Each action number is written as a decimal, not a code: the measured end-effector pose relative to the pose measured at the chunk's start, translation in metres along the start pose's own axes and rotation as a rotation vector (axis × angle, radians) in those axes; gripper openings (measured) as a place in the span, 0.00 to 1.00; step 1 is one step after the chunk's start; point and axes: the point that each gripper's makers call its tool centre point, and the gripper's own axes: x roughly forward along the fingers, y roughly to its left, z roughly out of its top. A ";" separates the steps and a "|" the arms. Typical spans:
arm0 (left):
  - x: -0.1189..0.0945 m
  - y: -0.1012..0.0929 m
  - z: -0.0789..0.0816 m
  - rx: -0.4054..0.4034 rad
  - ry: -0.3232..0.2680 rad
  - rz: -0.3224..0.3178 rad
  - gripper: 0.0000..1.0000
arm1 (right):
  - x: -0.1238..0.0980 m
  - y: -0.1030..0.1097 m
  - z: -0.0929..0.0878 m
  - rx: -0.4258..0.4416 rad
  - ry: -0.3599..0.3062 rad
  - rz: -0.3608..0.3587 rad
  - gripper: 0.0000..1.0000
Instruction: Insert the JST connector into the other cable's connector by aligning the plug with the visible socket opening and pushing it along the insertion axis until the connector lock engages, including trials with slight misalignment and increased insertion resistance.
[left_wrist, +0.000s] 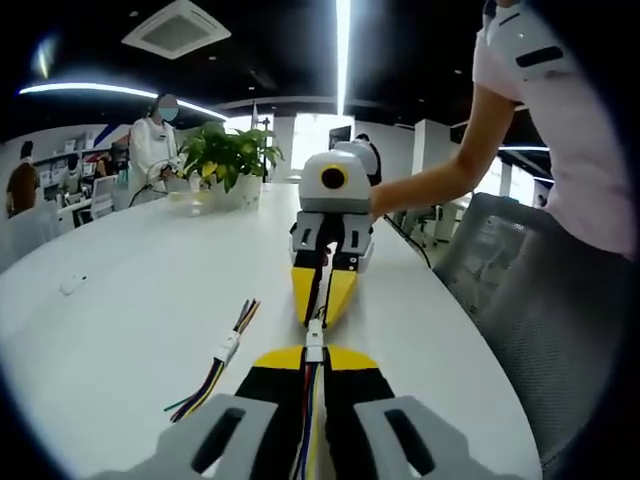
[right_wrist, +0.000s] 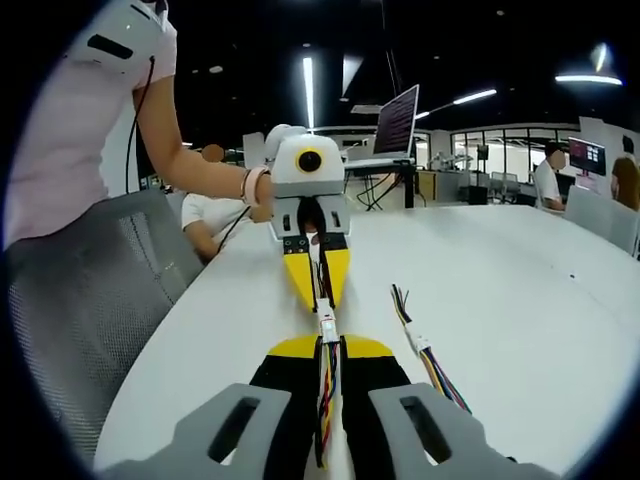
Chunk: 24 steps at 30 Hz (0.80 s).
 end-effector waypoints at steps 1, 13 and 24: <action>0.000 0.000 0.000 0.001 -0.001 0.000 0.00 | 0.000 0.000 0.000 -0.007 0.005 0.001 0.03; 0.002 -0.001 0.001 0.008 0.003 -0.012 0.00 | -0.001 0.001 -0.003 -0.017 0.026 0.007 0.03; 0.004 -0.005 -0.001 -0.018 0.027 -0.029 0.00 | 0.001 0.004 -0.008 -0.037 0.062 0.018 0.03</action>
